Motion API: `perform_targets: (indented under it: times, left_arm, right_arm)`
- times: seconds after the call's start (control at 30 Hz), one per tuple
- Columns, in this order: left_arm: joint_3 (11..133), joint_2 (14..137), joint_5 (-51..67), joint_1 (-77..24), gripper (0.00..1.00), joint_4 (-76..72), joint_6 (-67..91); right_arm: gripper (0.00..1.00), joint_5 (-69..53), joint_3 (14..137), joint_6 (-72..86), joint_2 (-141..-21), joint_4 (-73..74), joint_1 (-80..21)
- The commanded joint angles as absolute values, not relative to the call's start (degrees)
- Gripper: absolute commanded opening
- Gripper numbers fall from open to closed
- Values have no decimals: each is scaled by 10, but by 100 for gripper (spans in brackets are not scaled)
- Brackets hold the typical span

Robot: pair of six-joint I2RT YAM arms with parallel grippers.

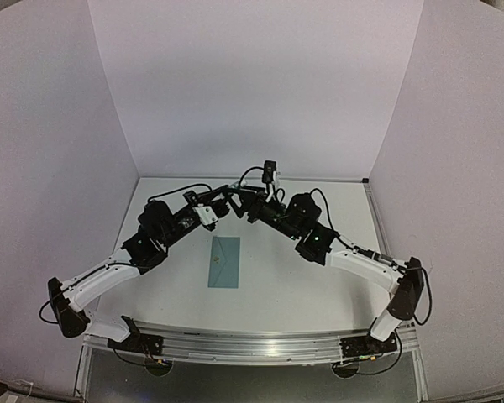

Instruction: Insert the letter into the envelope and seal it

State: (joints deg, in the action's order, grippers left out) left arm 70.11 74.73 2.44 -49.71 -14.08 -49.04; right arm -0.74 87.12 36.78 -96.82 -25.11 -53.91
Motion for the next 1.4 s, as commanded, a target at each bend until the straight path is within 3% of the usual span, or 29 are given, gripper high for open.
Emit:
perform_targets:
  times: [0.0,0.17,0.33,0.5,0.7,0.87,1.17,1.37]
  left_arm:
    - [722,716,-19,-478,0,-59,-431]
    - [698,696,-37,-444,0,20,-368]
    - [679,677,-36,-439,0,76,-303]
    - [673,661,-34,-439,0,111,-267]
    - [667,646,-34,-439,0,144,-243]
    - [662,642,-33,-439,0,144,-244]
    - [663,649,-29,-438,0,134,-254]
    - [661,651,-29,-438,0,129,-256]
  right_arm:
    - [80,126,866,304,-867,-33,-537]
    - [84,231,888,324,-811,219,-501]
    - [82,122,880,372,-841,432,-356]
    - [81,77,889,330,-969,556,-265]
    - [79,84,920,289,-1097,582,-233]
    - [67,86,945,266,-1158,585,-215]
    - [55,52,953,248,-1219,585,-202]
    - [53,54,955,246,-1235,585,-200]
